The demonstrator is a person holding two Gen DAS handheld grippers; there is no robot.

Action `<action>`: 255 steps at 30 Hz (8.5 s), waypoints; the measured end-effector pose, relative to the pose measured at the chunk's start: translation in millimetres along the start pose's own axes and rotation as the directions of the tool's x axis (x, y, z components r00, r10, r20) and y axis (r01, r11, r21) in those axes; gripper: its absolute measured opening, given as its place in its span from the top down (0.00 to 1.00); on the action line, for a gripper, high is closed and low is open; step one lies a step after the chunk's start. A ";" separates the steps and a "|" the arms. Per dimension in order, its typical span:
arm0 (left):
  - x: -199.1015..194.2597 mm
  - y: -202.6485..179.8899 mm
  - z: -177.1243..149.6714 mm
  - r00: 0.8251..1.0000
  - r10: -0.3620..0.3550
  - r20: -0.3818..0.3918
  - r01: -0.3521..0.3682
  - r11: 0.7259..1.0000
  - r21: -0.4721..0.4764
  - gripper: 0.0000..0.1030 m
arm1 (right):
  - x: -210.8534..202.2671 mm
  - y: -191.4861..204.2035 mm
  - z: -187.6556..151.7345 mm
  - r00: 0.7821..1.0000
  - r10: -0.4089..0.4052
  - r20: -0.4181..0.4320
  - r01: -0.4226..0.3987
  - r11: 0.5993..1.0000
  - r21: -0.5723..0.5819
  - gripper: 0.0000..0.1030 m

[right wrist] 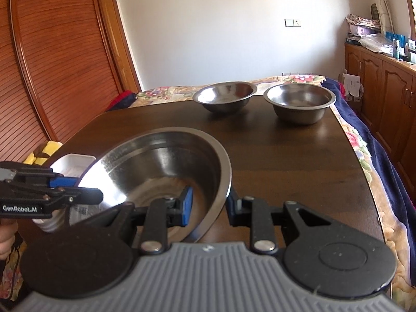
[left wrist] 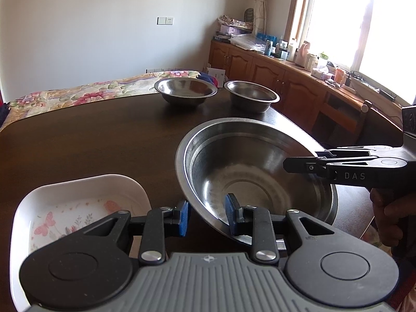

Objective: Organize plates and bowls

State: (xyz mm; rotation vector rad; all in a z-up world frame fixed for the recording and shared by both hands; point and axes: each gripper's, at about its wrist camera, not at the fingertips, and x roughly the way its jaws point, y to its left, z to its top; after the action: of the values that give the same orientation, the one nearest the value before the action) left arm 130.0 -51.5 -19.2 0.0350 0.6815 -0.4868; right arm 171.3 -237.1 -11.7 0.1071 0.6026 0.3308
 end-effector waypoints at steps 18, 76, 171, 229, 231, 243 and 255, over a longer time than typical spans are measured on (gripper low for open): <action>-0.2 0.6 -1.7 1.000 0.001 0.003 -0.001 1.000 -0.005 0.68 | -1.5 1.3 2.1 1.000 0.005 0.006 -0.005 1.000 -0.012 0.71; 11.6 57.4 80.0 0.991 0.102 0.084 -0.107 0.992 0.065 0.00 | 46.4 -16.8 103.2 0.996 -0.037 0.083 0.051 0.984 -0.172 0.53; 60.2 39.4 140.6 1.000 -0.002 0.017 0.002 1.000 0.028 0.87 | 74.7 -13.9 142.3 1.000 -0.001 0.014 0.003 0.987 -0.160 0.87; 6.4 -3.1 18.8 0.988 -0.134 -0.081 0.135 0.991 0.015 0.86 | 9.7 24.6 46.5 0.996 -0.016 -0.085 -0.008 0.963 -0.268 0.85; 7.3 -3.2 18.3 0.988 -0.133 -0.078 0.135 0.991 0.017 0.86 | 10.5 25.1 45.2 0.996 -0.022 -0.086 -0.002 0.961 -0.278 0.85; 7.5 -7.8 16.4 0.993 -0.102 -0.066 0.106 0.993 0.046 0.86 | 15.1 21.5 39.1 0.995 0.001 -0.102 -0.029 0.961 -0.275 0.85; 5.5 -3.4 19.7 0.995 -0.083 -0.058 0.085 0.995 0.041 0.82 | 16.3 30.1 34.7 0.990 0.006 -0.141 -0.057 0.929 -0.365 0.86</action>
State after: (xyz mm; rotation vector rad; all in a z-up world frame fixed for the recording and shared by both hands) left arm 144.0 -60.5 -6.7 0.0616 0.7294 -0.5836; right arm 195.5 -203.4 13.8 -0.2710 0.6659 0.4808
